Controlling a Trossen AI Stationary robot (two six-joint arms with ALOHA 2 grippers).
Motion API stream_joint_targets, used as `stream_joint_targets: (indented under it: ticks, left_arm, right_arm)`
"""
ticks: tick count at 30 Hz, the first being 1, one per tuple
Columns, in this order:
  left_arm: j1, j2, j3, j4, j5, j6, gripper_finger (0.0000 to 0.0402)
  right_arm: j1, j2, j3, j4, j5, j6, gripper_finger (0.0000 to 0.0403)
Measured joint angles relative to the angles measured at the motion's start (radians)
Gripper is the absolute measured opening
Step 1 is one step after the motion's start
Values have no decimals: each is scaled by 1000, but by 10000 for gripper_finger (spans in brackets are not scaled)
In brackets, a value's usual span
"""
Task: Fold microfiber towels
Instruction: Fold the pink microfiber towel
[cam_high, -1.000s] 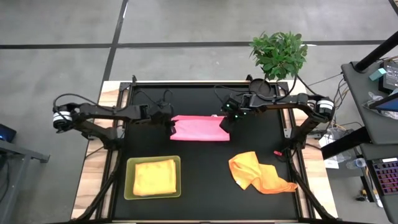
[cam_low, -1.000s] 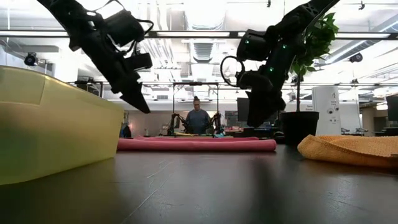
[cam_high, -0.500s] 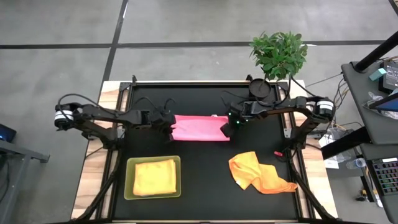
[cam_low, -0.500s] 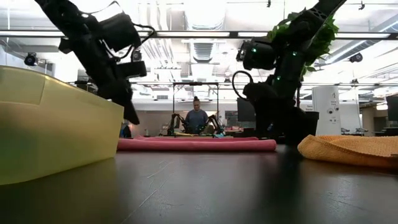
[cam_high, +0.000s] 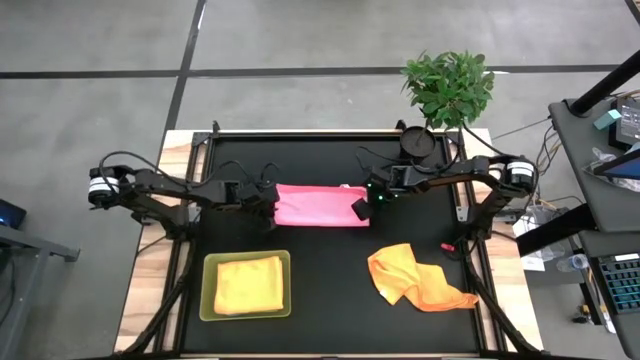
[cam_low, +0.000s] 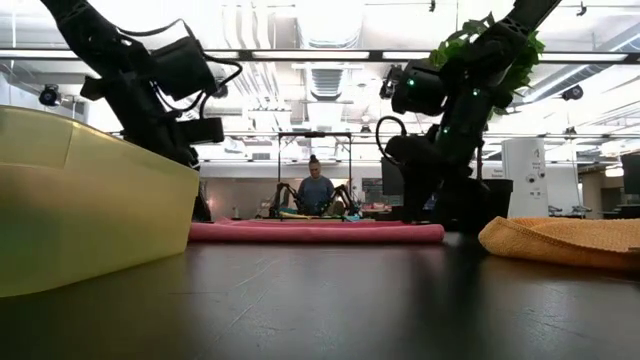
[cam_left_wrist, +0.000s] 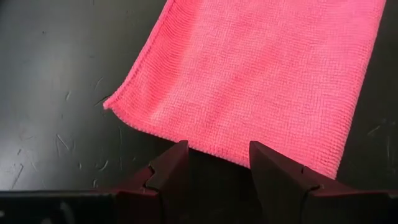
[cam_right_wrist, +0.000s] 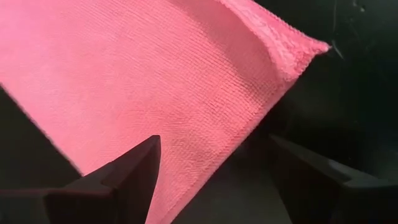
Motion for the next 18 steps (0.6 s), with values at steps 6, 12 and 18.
stream_joint_targets:
  ticks: [6, 12, 18]
  left_arm:
    - [0, 0, -32, 52, 0, -23, 156]
    - [0, 0, -49, 72, 0, -47, 156]
    - [0, 0, -49, 74, 0, -49, 156]
  right_arm:
    - [0, 36, -6, 54, 2, 7, 279]
    - [0, 52, -6, 122, -7, 26, 274]
    - [14, 87, -6, 184, 1, 48, 262]
